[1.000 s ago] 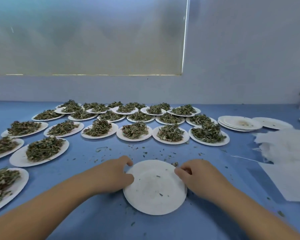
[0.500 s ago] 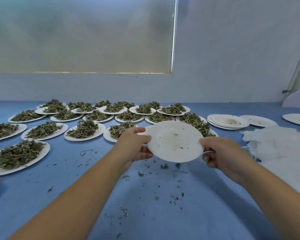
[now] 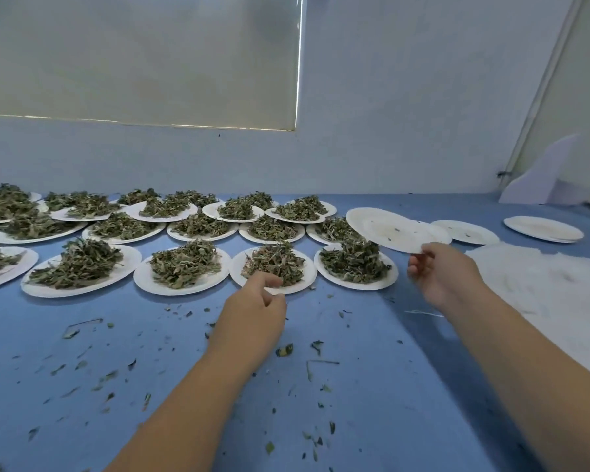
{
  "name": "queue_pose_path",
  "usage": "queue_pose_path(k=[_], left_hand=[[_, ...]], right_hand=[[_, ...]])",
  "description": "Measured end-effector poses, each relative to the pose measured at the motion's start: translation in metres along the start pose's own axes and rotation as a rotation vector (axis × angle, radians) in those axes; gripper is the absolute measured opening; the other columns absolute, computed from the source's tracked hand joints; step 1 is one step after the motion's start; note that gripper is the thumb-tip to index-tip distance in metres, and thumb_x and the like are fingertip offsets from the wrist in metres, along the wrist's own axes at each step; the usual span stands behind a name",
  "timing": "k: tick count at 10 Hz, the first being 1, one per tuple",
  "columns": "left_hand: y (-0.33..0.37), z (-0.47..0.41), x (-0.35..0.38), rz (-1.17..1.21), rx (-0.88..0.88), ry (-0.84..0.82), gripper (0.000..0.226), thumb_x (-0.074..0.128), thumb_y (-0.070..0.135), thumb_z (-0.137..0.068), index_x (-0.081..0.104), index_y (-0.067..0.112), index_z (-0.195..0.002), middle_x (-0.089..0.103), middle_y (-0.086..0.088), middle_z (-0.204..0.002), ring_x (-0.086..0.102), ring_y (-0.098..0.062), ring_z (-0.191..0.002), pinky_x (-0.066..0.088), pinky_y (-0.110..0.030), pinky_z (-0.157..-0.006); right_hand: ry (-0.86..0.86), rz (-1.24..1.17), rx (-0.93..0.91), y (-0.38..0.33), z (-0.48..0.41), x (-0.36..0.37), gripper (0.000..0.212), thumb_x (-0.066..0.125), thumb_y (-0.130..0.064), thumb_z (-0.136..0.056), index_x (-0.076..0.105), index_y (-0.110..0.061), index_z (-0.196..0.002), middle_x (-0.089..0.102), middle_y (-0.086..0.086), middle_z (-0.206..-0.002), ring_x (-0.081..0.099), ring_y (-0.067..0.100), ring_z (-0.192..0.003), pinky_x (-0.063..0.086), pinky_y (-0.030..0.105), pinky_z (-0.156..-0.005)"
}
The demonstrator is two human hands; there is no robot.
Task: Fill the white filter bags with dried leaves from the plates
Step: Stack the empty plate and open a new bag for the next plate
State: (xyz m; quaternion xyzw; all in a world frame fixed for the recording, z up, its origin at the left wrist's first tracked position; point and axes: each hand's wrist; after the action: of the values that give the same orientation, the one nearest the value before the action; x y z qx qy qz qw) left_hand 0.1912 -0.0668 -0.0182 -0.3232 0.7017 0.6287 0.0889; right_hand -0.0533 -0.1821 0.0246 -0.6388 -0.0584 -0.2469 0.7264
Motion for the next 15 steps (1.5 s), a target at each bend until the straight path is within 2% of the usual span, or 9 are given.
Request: queue_pose_path(k=[3,5,6,7,8,9,10,12,15], left_hand=[[0.003,-0.001,0.007,-0.160,0.045,-0.119,0.025,0.043,0.034,-0.096,0.047,0.043,-0.118,0.061,0.015,-0.078,0.057,-0.002,-0.059,0.050,-0.030,-0.058],[0.003,-0.003,0.008,-0.199,0.054,-0.138,0.026,0.042,0.037,-0.096,0.044,0.044,-0.121,0.059,0.017,-0.083,0.055,-0.003,-0.066,0.043,-0.026,-0.057],[0.003,-0.003,0.008,-0.222,0.065,-0.148,0.024,0.041,0.037,-0.096,0.043,0.045,-0.119,0.059,0.017,-0.083,0.052,-0.004,-0.063,0.039,-0.025,-0.055],[0.003,-0.003,0.009,-0.256,0.066,-0.145,0.024,0.042,0.038,-0.095,0.042,0.047,-0.118,0.059,0.017,-0.082,0.053,-0.003,-0.067,0.036,-0.024,-0.054],[0.003,-0.003,0.010,-0.268,0.066,-0.144,0.024,0.042,0.039,-0.095,0.043,0.048,-0.117,0.059,0.017,-0.081,0.053,-0.002,-0.068,0.035,-0.022,-0.054],[0.003,-0.003,0.010,-0.258,0.065,-0.146,0.024,0.042,0.038,-0.095,0.044,0.047,-0.117,0.059,0.017,-0.082,0.053,-0.002,-0.067,0.035,-0.022,-0.054],[0.002,-0.004,0.009,-0.259,0.075,-0.149,0.023,0.043,0.037,-0.095,0.044,0.047,-0.116,0.059,0.017,-0.082,0.052,-0.003,-0.064,0.035,-0.023,-0.054],[0.002,-0.006,0.009,-0.304,0.096,-0.162,0.019,0.043,0.038,-0.096,0.043,0.048,-0.112,0.059,0.018,-0.084,0.054,-0.003,-0.061,0.038,-0.022,-0.053],[0.006,0.004,0.007,-0.439,0.212,-0.180,0.021,0.045,0.037,-0.097,0.047,0.043,-0.117,0.050,0.020,-0.100,0.053,0.001,-0.085,0.045,-0.020,-0.070]], right_hand=[[0.180,-0.028,-0.138,-0.031,-0.093,0.021,0.007,0.044,-0.002,-0.092,0.050,-0.002,-0.088,0.054,0.011,-0.069,0.054,0.015,-0.053,0.044,0.017,-0.038],[0.258,0.142,-0.099,-0.014,-0.125,-0.006,0.029,0.045,0.003,-0.094,0.050,-0.002,-0.122,0.058,0.011,-0.086,0.059,0.019,-0.064,0.055,0.024,-0.053],[0.344,0.236,-0.201,-0.012,-0.131,-0.013,0.026,0.052,-0.003,-0.090,0.056,0.003,-0.115,0.062,0.010,-0.089,0.061,0.016,-0.066,0.049,0.021,-0.051],[0.453,0.383,-0.172,-0.012,-0.137,-0.014,0.016,0.061,-0.008,-0.088,0.063,-0.004,-0.104,0.062,0.012,-0.116,0.058,0.016,-0.080,0.033,0.017,-0.048],[0.439,0.268,-0.204,-0.014,-0.148,-0.012,0.040,0.057,-0.008,-0.085,0.053,-0.001,-0.125,0.059,0.019,-0.123,0.058,0.015,-0.067,0.050,0.020,-0.050],[0.390,0.334,-0.170,-0.016,-0.139,-0.009,0.044,0.054,-0.009,-0.085,0.050,0.000,-0.128,0.058,0.020,-0.125,0.053,0.015,-0.063,0.055,0.030,-0.063],[0.327,0.464,-0.138,-0.020,-0.135,-0.004,0.041,0.052,-0.006,-0.088,0.049,-0.002,-0.128,0.061,0.017,-0.114,0.055,0.018,-0.061,0.055,0.028,-0.059],[0.239,0.437,-0.095,-0.030,-0.117,-0.001,0.037,0.051,-0.003,-0.094,0.047,-0.001,-0.131,0.051,0.016,-0.133,0.066,0.029,-0.085,0.052,0.024,-0.069],[-0.049,0.491,-0.147,-0.088,-0.043,-0.020,0.015,0.055,-0.009,-0.093,0.058,0.000,-0.105,0.063,0.012,-0.086,0.064,0.021,-0.064,0.055,0.025,-0.055]])
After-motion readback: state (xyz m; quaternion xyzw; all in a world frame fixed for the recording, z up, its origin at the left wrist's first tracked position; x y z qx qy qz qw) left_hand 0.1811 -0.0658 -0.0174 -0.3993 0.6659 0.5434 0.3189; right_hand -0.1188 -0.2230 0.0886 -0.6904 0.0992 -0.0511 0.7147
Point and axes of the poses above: each hand's wrist, its own z-axis away from the middle knuckle, its own x-axis out of the palm, y = z × x
